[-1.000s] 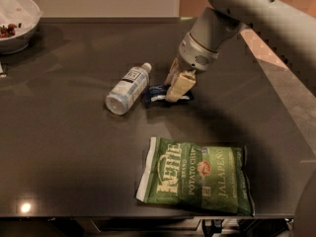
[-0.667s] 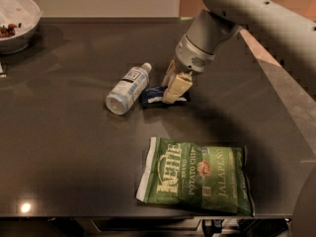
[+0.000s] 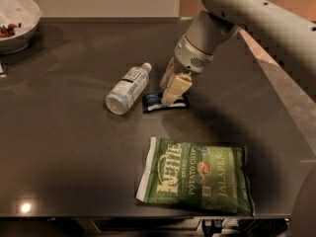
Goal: Move rxbar blueberry near blue plastic bottle
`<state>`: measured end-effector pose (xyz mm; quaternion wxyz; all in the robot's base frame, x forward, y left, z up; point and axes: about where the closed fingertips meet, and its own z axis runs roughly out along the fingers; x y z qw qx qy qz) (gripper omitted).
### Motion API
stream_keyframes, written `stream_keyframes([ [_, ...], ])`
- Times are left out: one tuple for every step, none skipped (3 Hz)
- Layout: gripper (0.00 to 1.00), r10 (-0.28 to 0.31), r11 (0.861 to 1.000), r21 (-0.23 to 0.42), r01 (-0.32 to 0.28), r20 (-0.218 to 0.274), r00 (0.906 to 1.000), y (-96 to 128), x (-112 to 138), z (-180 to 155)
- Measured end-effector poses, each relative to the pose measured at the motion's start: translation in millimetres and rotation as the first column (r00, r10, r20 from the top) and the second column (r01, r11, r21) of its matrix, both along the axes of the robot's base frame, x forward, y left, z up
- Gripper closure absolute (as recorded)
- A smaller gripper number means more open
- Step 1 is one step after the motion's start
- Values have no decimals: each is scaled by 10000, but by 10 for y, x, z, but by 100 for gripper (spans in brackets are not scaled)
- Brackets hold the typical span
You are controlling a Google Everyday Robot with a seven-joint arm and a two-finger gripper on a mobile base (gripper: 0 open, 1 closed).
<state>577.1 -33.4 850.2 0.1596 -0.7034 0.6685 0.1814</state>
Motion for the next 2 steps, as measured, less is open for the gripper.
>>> stream_keyframes([
  [0,8,10000,11,-8,2,10000,15,6,-12],
  [0,9,10000,11,-9,2,10000,16,6,-13],
])
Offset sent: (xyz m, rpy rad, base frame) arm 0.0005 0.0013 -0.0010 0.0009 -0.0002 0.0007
